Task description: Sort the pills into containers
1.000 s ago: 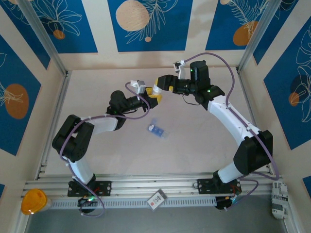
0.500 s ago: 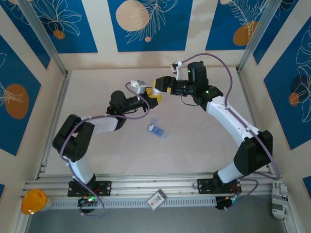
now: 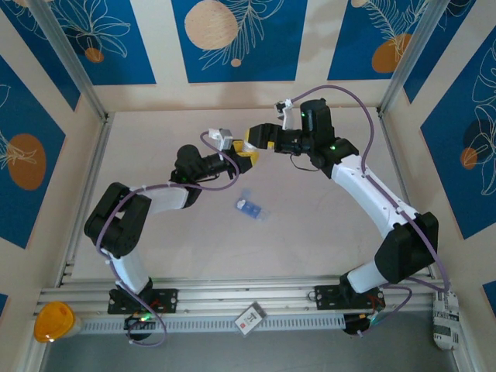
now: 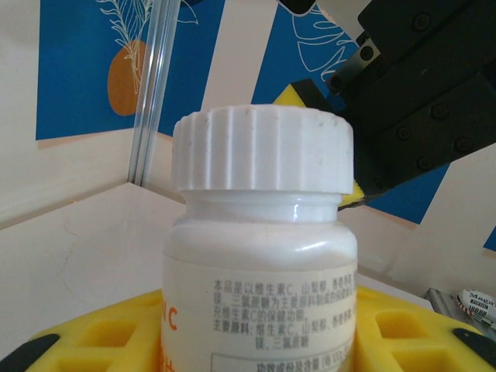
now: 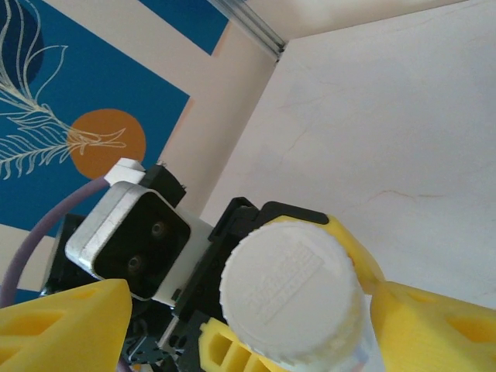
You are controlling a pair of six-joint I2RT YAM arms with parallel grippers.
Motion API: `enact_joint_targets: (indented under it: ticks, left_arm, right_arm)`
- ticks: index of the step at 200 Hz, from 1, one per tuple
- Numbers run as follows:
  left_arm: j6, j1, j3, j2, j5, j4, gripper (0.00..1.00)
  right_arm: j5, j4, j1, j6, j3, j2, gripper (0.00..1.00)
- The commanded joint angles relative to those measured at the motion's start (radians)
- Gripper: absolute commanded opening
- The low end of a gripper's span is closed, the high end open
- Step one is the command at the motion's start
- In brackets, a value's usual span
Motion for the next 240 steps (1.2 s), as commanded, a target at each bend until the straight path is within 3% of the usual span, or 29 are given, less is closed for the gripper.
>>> enact_joint_targets:
  ticks: [1,59,147,176,219,240]
  left_arm:
    - [0.019,-0.006,0.039,-0.001,0.011,0.013,0.00]
    - [0.024,-0.007,0.035,-0.003,0.021,0.004,0.00]
    - [0.029,-0.007,0.036,-0.015,0.033,-0.002,0.00]
    - [0.034,-0.007,0.036,-0.021,0.032,-0.009,0.00]
    - [0.034,-0.007,0.041,-0.020,0.033,-0.011,0.00]
    - [0.036,-0.007,0.048,-0.021,0.024,-0.012,0.00]
  right_arm:
    - [0.034,-0.049,0.003,-0.050,0.015,-0.025,0.81]
    - [0.001,-0.126,-0.005,-0.156,0.120,0.035,0.79]
    - [-0.001,-0.164,-0.004,-0.176,0.168,0.094,0.71]
    - [-0.001,-0.162,-0.002,-0.176,0.163,0.094,0.63]
    - [0.000,-0.163,0.001,-0.177,0.152,0.096,0.41]
    - [0.023,-0.155,0.011,-0.172,0.135,0.093,0.39]
